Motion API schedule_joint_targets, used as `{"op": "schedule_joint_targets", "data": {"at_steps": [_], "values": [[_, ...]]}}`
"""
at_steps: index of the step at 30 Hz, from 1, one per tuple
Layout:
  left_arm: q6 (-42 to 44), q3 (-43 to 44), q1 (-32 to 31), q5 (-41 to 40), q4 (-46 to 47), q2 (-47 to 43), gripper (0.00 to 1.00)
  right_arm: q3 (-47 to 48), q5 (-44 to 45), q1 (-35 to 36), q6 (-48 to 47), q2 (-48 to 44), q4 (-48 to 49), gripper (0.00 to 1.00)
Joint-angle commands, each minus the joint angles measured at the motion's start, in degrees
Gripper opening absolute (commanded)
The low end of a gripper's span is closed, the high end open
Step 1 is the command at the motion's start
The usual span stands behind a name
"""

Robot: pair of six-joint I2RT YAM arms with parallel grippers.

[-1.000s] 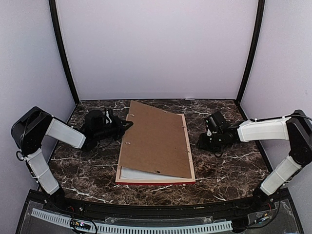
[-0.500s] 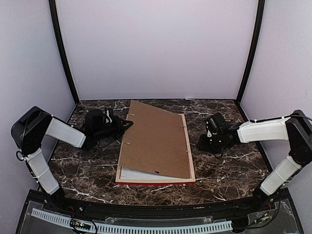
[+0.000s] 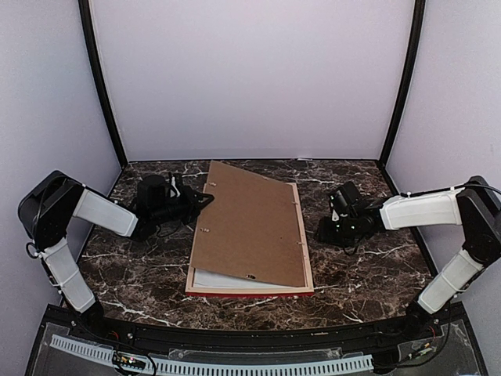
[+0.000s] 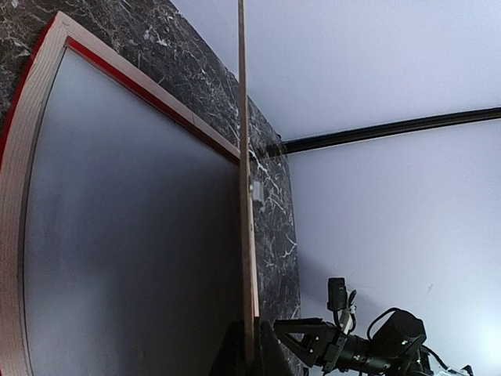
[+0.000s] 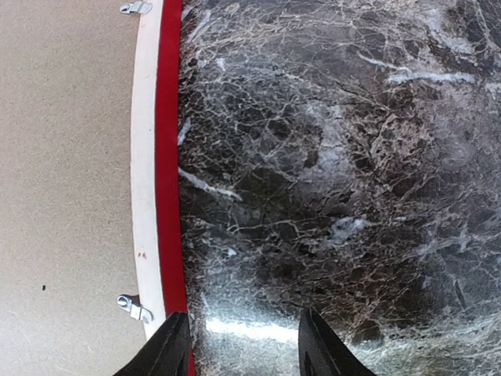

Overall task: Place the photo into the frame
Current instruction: Place the backboard on the frame body.

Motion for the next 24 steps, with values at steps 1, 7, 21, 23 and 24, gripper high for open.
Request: {"op": "schedule_joint_targets", "data": {"at_steps": [1, 7, 21, 23, 24], "values": [[0.5, -1.2, -0.6, 0.1, 2.7, 0.8, 0.0, 0.1, -1.5, 0.0, -0.6, -0.2, 2.4, 0.48], [0.4, -1.4, -1.2, 0.4, 2.5, 1.4, 0.04, 1.5, -3.0, 1.1, -2.4, -0.4, 3.2, 0.5], [1.4, -1.1, -1.4, 0.5, 0.4, 1.2, 0.14, 10.1, -5.7, 5.4, -8.8, 6.5, 0.4, 0.55], [1.5, -1.0, -1.4, 0.6, 0.1, 1.2, 0.17, 11.3, -5.9, 5.9, -9.4, 8.0, 0.1, 0.56], [1.6, -0.9, -1.4, 0.6, -0.1, 1.2, 0.19, 11.7, -6.0, 6.1, -9.6, 8.5, 0.0, 0.56]]}}
